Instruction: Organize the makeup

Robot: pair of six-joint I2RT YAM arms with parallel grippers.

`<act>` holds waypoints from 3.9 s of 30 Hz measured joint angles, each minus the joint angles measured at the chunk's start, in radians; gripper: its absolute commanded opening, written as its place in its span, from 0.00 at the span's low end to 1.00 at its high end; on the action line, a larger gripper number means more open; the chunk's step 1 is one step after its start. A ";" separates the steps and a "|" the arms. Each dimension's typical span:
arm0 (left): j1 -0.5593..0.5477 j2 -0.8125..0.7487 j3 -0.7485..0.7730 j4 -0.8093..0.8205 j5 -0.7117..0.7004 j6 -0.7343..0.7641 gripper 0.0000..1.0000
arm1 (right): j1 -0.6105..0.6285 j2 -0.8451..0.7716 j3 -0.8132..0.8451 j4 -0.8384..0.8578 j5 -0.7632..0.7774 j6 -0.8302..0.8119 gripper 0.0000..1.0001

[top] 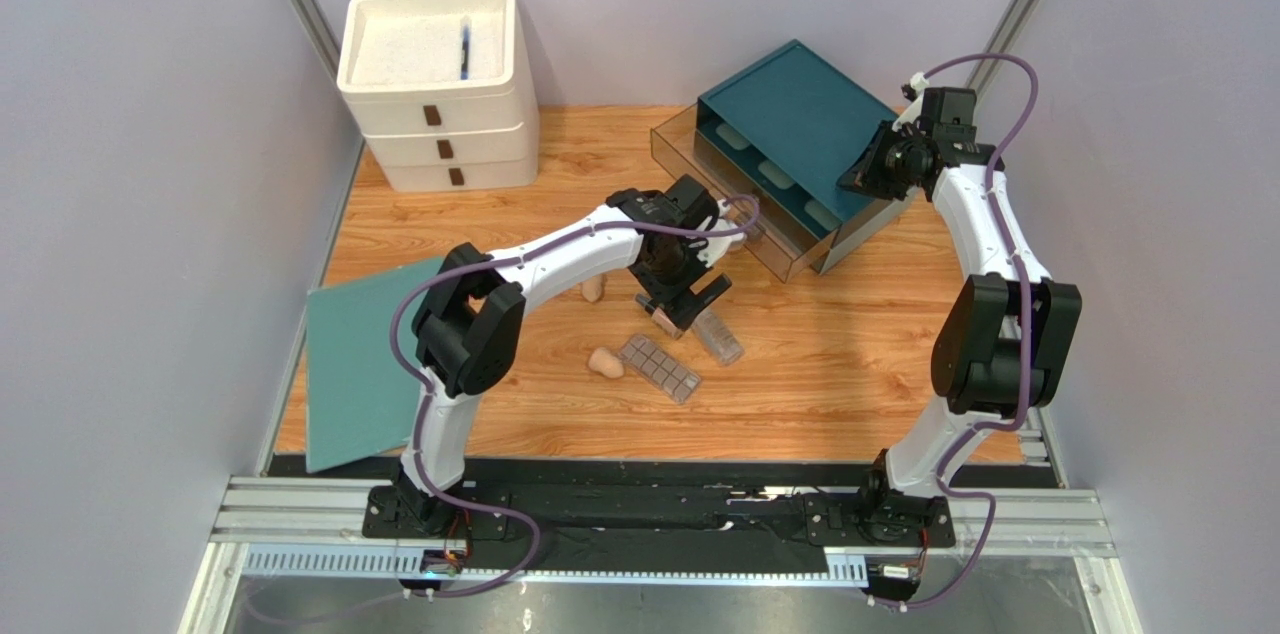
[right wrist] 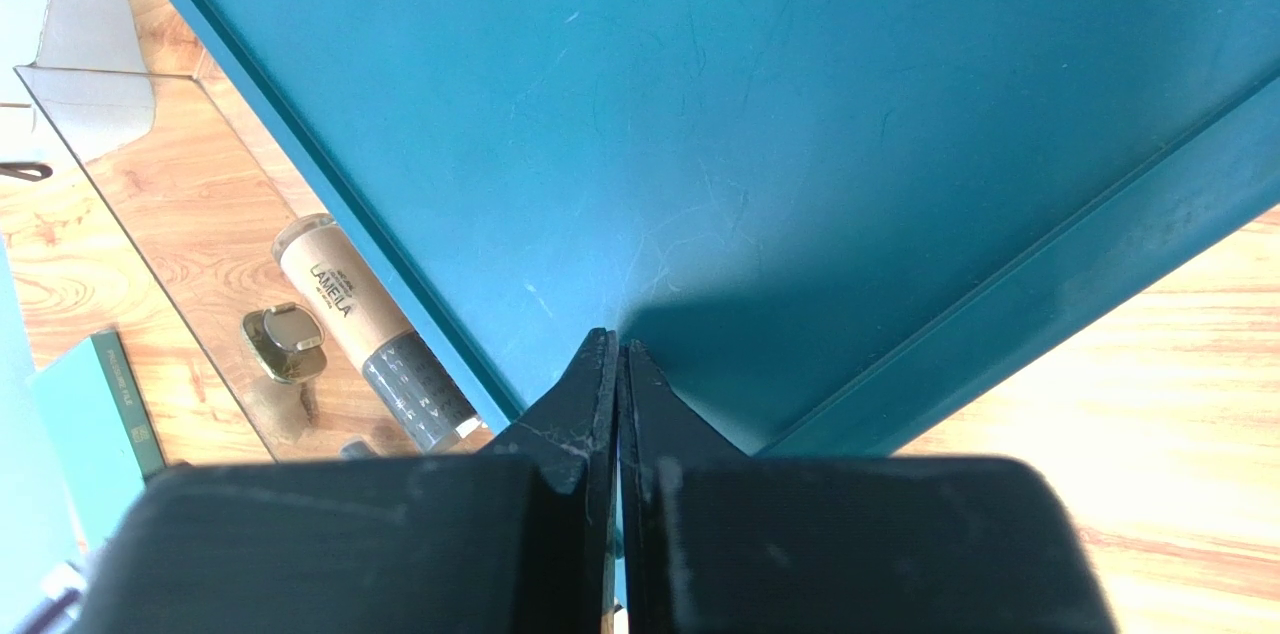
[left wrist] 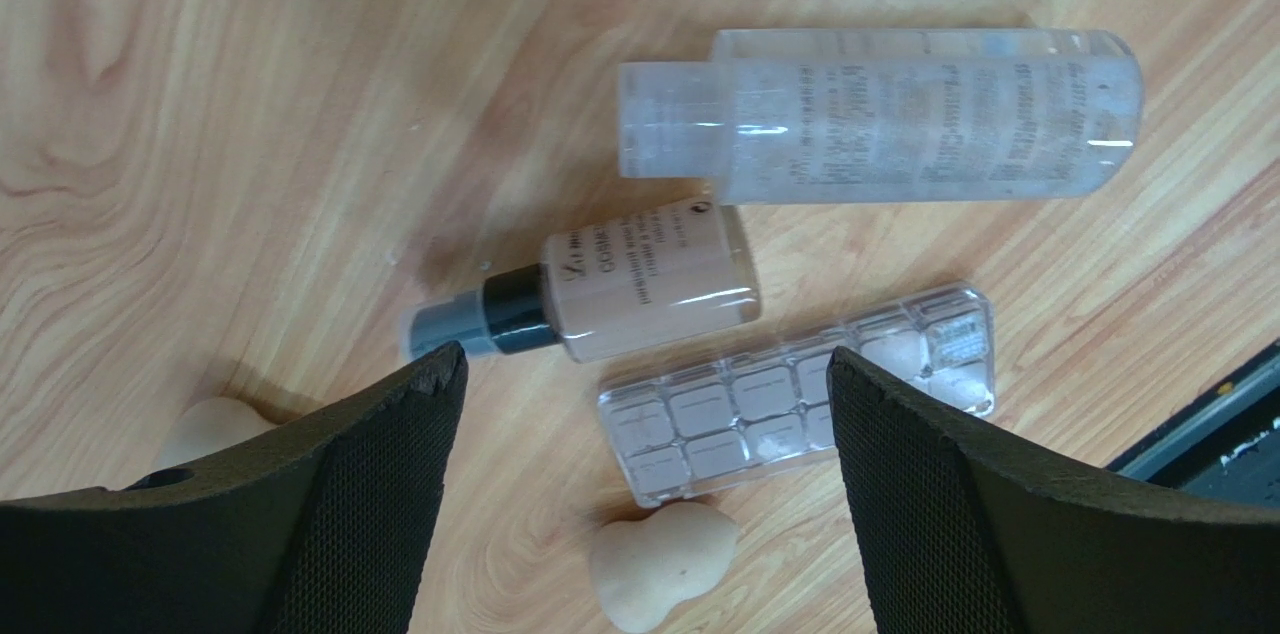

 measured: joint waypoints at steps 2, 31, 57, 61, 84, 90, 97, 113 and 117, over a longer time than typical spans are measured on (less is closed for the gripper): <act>-0.015 0.001 0.000 -0.002 0.003 0.008 0.93 | 0.000 0.000 0.000 0.000 0.000 0.000 0.00; -0.042 0.072 -0.086 0.019 -0.101 0.042 0.30 | 0.000 -0.002 -0.007 0.006 -0.001 -0.003 0.00; -0.042 0.060 0.077 -0.043 -0.195 -0.029 0.00 | 0.000 -0.006 -0.015 0.015 -0.007 -0.003 0.00; -0.042 0.030 0.131 -0.057 -0.234 -0.056 0.00 | 0.000 -0.006 -0.015 0.016 -0.008 -0.003 0.00; 0.085 0.123 0.647 0.343 -0.102 -0.513 0.00 | 0.001 -0.008 -0.022 0.023 -0.008 -0.003 0.00; 0.085 0.251 0.648 0.392 -0.016 -0.543 0.05 | 0.001 -0.008 -0.022 0.023 -0.008 -0.003 0.00; 0.085 0.304 0.647 0.385 0.082 -0.544 0.63 | 0.001 -0.008 -0.022 0.023 -0.009 -0.002 0.00; 0.085 0.301 0.647 0.402 0.139 -0.520 0.93 | 0.003 -0.008 -0.022 0.023 -0.017 -0.002 0.00; 0.085 0.266 0.627 0.380 0.154 -0.470 0.93 | 0.003 -0.008 -0.022 0.023 -0.017 -0.002 0.00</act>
